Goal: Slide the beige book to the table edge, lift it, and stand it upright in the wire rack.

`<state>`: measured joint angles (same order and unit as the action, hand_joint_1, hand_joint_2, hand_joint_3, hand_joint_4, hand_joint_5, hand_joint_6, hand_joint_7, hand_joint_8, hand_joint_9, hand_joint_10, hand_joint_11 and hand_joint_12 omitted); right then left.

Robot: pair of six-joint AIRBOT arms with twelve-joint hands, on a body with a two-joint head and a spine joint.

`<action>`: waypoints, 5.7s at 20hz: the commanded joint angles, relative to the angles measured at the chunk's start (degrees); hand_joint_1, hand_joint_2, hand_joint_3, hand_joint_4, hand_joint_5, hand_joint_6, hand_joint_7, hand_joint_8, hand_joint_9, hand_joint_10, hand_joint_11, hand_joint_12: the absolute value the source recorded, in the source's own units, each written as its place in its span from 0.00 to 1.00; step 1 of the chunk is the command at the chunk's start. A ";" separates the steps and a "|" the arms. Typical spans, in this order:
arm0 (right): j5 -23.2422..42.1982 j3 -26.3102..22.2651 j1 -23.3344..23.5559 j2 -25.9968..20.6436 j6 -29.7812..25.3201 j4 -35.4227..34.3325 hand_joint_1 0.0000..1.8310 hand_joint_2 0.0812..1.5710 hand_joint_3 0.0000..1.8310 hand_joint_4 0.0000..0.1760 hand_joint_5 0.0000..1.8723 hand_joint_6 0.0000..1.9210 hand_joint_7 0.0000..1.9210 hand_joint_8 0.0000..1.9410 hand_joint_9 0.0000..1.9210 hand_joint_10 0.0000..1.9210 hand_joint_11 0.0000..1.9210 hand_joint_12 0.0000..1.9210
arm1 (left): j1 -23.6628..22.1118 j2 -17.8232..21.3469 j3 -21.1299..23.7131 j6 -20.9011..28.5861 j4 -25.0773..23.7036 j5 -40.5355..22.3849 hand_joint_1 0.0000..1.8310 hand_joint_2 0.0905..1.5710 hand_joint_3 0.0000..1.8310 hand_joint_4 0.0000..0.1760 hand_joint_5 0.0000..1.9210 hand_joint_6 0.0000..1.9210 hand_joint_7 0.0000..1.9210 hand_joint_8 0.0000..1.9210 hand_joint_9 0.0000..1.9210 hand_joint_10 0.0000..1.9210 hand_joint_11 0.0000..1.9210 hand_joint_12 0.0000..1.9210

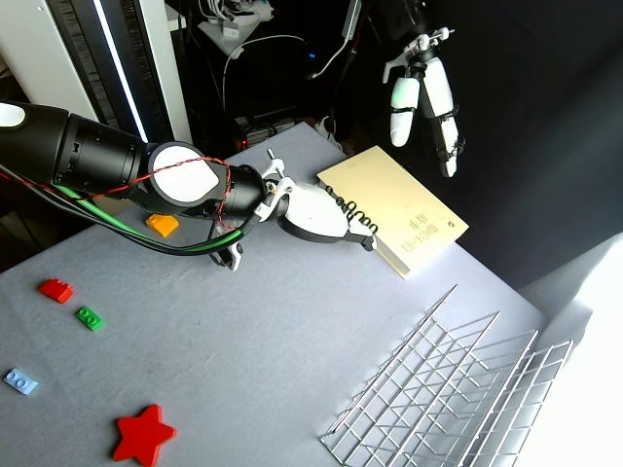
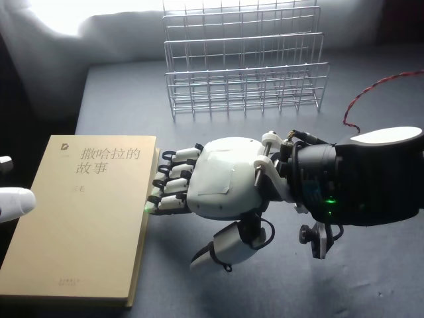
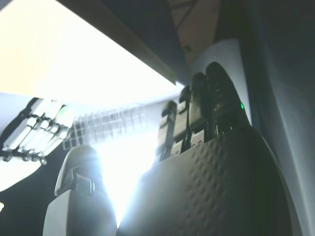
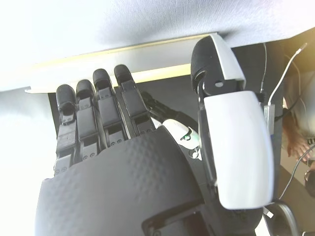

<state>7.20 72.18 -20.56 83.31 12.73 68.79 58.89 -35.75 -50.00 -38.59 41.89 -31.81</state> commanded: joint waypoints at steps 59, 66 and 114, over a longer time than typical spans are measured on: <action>25.90 -4.50 -0.33 -29.64 -8.54 -13.84 0.07 0.72 0.00 0.00 0.09 0.00 0.11 0.00 0.10 0.00 0.00 0.28 | 0.20 -15.13 -21.94 27.49 -7.25 4.88 0.31 0.62 0.00 0.44 0.04 0.00 0.06 0.00 0.06 0.00 0.00 0.21; 26.73 -4.50 -0.17 -29.84 -8.13 -13.84 0.10 0.73 0.00 0.00 0.09 0.00 0.10 0.00 0.10 0.01 0.00 0.28 | -3.31 -17.33 -25.34 27.49 -7.25 6.97 0.32 0.62 0.00 0.44 0.03 0.00 0.05 0.00 0.05 0.00 0.00 0.21; 26.99 -4.49 -0.23 -29.87 -7.28 -13.85 0.08 0.74 0.00 0.00 0.06 0.00 0.09 0.00 0.07 0.00 0.00 0.21 | -4.57 -19.49 -27.09 28.79 -7.25 8.70 0.66 0.76 0.00 0.00 0.39 0.59 0.44 0.78 0.44 0.89 0.33 1.00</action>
<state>30.11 67.64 -21.65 53.78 5.48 57.67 54.57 -55.90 -76.95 -8.73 35.40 -18.92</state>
